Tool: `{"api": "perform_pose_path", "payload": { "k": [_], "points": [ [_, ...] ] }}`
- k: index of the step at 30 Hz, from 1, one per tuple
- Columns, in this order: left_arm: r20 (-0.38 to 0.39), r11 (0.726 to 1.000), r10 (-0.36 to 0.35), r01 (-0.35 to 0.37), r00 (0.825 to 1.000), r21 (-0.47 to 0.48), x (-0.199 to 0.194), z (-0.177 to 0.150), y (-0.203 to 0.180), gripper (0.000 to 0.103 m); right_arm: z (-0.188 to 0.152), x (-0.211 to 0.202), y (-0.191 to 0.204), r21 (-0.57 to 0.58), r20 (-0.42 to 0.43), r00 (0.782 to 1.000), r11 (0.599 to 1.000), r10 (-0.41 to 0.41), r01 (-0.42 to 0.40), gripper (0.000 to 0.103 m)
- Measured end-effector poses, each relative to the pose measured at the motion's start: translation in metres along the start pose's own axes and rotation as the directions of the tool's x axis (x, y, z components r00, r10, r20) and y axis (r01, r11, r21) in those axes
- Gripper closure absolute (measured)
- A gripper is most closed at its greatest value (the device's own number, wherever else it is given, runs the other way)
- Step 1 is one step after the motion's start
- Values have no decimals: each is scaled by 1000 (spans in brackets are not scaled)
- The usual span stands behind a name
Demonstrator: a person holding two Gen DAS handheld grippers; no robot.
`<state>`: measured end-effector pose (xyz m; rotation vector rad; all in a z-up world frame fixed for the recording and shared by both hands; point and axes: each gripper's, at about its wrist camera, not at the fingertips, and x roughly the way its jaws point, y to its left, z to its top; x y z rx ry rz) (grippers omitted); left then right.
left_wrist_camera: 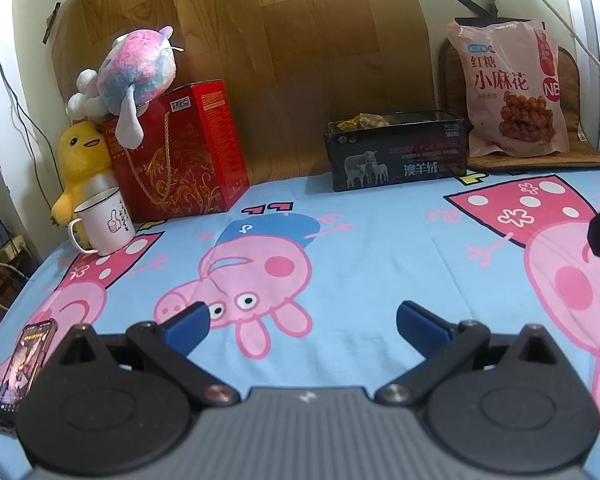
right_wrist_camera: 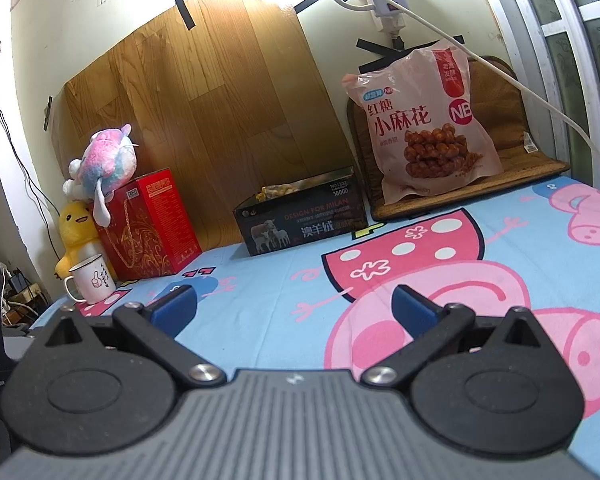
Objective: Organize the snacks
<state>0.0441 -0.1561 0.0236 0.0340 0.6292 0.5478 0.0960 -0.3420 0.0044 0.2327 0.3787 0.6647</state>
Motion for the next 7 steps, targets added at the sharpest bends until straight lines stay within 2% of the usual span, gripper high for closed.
{"api": "perform_pose_path", "payload": {
  "k": [7],
  "points": [
    [-2, 998, -66, 66, 998, -19, -1, 0, 2, 0, 0, 0, 0, -4, 1, 1000, 1000, -3, 3, 0]
  ]
}}
